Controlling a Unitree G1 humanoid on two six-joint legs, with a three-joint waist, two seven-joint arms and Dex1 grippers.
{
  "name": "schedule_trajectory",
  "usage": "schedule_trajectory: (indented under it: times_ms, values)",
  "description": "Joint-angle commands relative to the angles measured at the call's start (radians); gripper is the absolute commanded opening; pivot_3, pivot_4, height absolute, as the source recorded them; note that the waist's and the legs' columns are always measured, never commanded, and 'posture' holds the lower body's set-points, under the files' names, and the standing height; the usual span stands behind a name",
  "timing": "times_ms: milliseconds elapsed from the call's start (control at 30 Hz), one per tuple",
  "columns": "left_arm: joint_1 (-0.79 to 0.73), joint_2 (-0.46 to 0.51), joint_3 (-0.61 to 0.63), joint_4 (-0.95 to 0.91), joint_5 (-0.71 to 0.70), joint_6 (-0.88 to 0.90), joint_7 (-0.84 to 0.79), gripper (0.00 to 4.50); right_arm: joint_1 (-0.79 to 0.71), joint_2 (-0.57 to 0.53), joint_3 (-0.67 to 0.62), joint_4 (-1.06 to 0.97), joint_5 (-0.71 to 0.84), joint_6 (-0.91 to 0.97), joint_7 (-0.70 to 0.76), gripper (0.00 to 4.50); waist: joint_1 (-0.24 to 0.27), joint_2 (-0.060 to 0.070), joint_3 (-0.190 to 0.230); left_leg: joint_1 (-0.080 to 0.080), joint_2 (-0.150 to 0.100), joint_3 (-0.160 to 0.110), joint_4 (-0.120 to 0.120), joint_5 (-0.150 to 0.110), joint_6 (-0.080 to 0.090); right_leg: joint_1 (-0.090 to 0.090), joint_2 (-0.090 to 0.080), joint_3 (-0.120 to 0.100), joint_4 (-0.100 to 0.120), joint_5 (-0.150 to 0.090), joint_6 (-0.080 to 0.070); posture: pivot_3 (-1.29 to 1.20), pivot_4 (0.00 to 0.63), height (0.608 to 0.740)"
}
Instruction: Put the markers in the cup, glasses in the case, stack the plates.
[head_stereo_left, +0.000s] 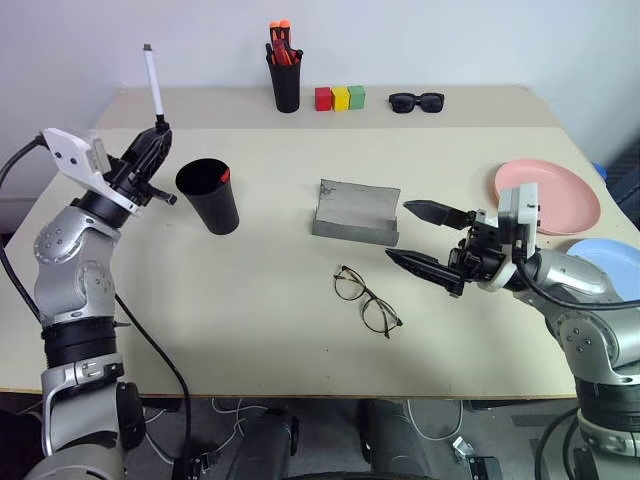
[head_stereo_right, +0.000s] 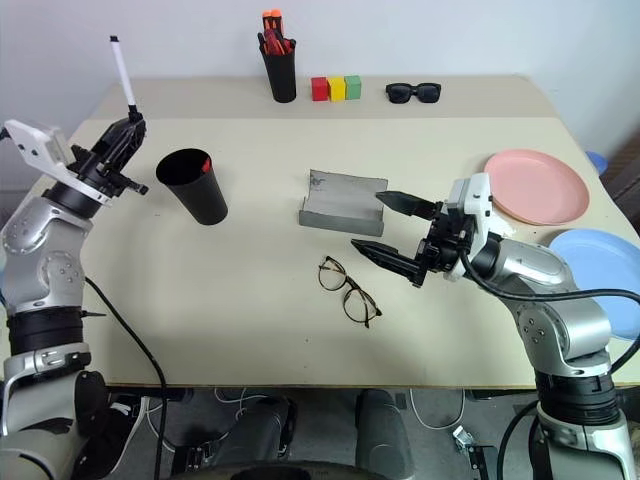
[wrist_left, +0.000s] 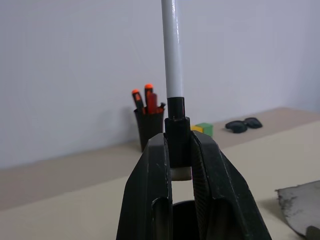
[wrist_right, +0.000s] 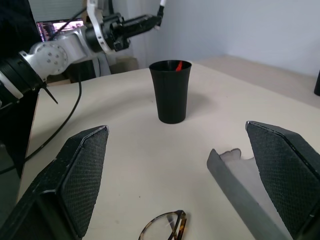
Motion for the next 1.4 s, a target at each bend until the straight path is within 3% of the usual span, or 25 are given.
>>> schedule_trajectory:
  times_ms: [33,433,567,733,767,933,1200,1400]
  values:
    - [0.009,-0.017,-0.011,0.0,0.009,-0.017,0.018,0.05,-0.019,0.0,-0.009,-0.001,-0.004,-0.022,0.009,4.5,-0.001,0.0,0.0,0.0,0.0,0.0,0.0,0.0,0.0,0.0,0.0,0.0,0.0,0.0,0.0,0.0,0.15,0.74]
    - [0.007,-0.054,-0.063,0.031,-0.006,0.038,-0.01,0.05,-0.016,-0.001,-0.021,-0.005,-0.012,-0.023,0.014,4.5,-0.002,0.0,0.0,0.0,0.0,0.0,0.0,0.0,0.0,0.0,0.0,0.0,0.0,0.0,0.0,0.0,0.15,0.74]
    - [0.001,-0.055,-0.061,0.039,-0.011,0.037,-0.021,1.8,-0.014,0.001,-0.021,-0.006,-0.013,-0.024,0.011,4.5,-0.001,0.0,0.0,0.0,0.0,0.0,0.0,0.0,0.0,0.0,0.0,0.0,0.0,0.0,0.0,0.0,0.15,0.74]
    - [0.002,-0.051,-0.062,0.037,0.011,0.012,-0.014,4.34,-0.018,0.001,-0.021,-0.003,-0.014,-0.026,0.012,4.5,-0.001,0.0,0.0,0.0,0.0,0.0,0.0,0.0,0.0,0.0,0.0,0.0,0.0,0.0,0.0,0.0,0.15,0.74]
    - [0.002,-0.051,-0.059,0.034,0.006,0.016,-0.014,4.47,-0.018,0.002,-0.02,-0.002,-0.015,-0.026,0.012,4.5,-0.001,0.0,0.0,0.0,0.0,0.0,0.0,0.0,0.0,0.0,0.0,0.0,0.0,0.0,0.0,0.0,0.15,0.74]
    - [0.004,-0.049,-0.067,-0.027,-0.027,0.063,-0.027,4.47,-0.018,0.001,-0.021,0.001,-0.016,-0.027,0.014,4.5,-0.001,0.0,0.0,0.0,0.0,0.0,0.0,0.0,0.0,0.0,0.0,0.0,0.0,0.0,0.0,0.0,0.15,0.74]
    - [-0.005,-0.019,-0.161,-0.23,-0.159,0.352,-0.12,4.47,-0.033,0.009,-0.046,0.014,0.014,-0.014,0.005,4.5,-0.002,0.0,0.0,0.0,0.0,0.0,0.0,0.0,0.0,0.0,0.0,0.0,0.0,0.0,0.0,0.0,0.15,0.74]
    - [-0.083,-0.054,-0.375,-0.237,-0.059,0.367,-0.19,4.47,-0.019,-0.014,-0.077,0.075,-0.036,-0.053,0.011,4.5,0.002,0.0,0.0,0.0,-0.001,0.0,0.0,0.0,0.0,0.001,0.0,0.0,0.0,0.0,0.0,0.0,0.15,0.74]
